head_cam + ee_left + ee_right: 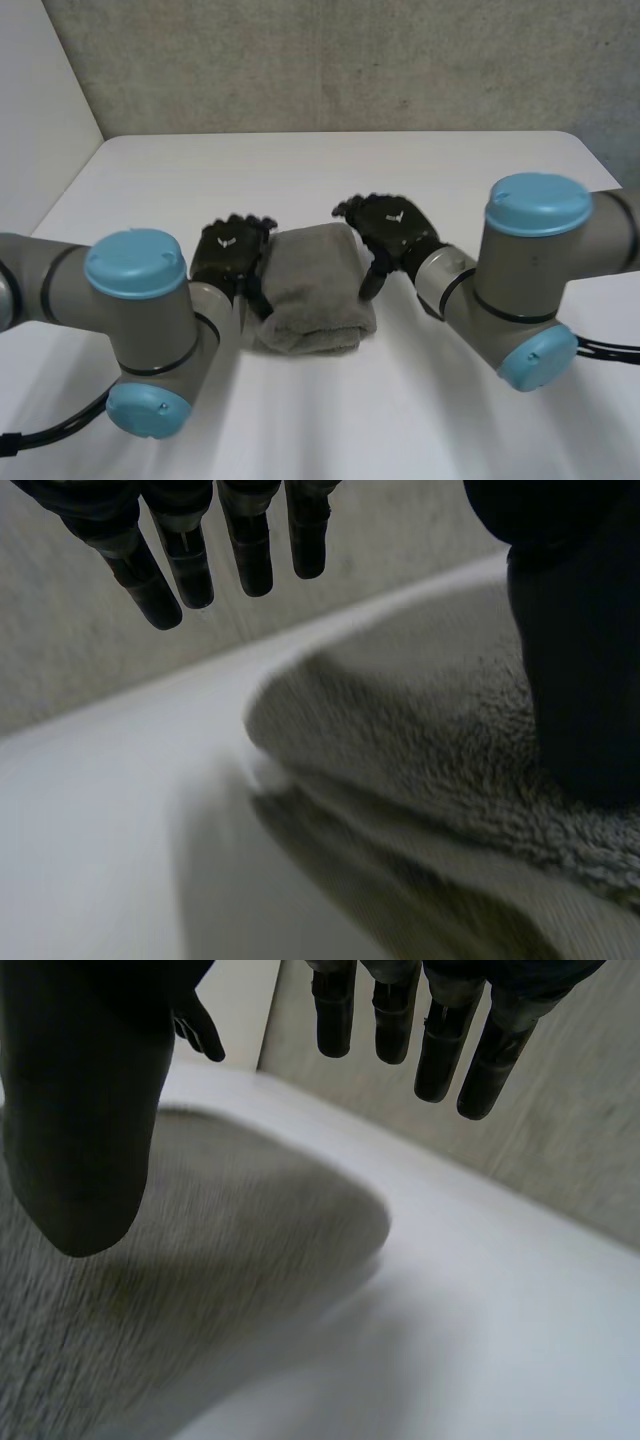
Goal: Fold the towel.
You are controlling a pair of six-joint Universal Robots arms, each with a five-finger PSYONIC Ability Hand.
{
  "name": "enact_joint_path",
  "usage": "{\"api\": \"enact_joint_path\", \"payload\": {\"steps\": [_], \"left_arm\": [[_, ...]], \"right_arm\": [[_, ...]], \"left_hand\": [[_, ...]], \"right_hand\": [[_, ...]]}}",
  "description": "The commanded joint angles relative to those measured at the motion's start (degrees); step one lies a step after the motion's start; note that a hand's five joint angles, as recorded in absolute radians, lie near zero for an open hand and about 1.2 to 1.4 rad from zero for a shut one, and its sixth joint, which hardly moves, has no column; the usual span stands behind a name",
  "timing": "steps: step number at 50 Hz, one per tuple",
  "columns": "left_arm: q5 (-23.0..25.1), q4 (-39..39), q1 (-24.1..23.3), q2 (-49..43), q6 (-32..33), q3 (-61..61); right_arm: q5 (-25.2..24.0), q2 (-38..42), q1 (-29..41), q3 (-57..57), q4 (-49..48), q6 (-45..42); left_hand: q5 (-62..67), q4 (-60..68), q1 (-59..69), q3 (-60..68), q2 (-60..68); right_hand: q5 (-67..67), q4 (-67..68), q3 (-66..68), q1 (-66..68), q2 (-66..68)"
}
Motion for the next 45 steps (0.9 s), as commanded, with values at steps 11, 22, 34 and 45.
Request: {"api": "enact_joint_path", "payload": {"steps": [11, 22, 34, 45], "left_arm": [[0.49, -5.28, 0.46, 2.35, 1.37, 2.45], [0.32, -7.47, 3.27, 18.35, 1.55, 1.30], [0.67, -13.89, 10.48, 30.38, 1.46, -3.43], [0.75, -13.02, 10.13, 30.83, 0.85, -5.11]], "right_arm": [[0.18, -0.02, -0.35, -4.41, 5.98, -0.57], [15.27, -19.62, -5.88, 0.60, 6.15, -0.40], [16.61, -28.17, -10.72, 9.31, 8.35, -0.93], [15.73, -29.31, -11.07, 11.07, 7.12, -0.40]], "left_hand": [[-12.72, -4.93, -5.13, -3.76, -4.28], [-12.89, -5.10, -5.29, -3.93, -4.44], [-12.89, -5.10, -5.29, -3.93, -4.44], [-12.89, -5.10, -5.29, -3.93, -4.44]], "right_hand": [[-3.99, -5.18, -4.27, -3.36, -5.03], [-3.99, -5.18, -4.27, -3.36, -5.03], [-3.99, -5.18, -4.27, -3.36, -5.03], [-3.99, -5.18, -4.27, -3.36, -5.03]]}}
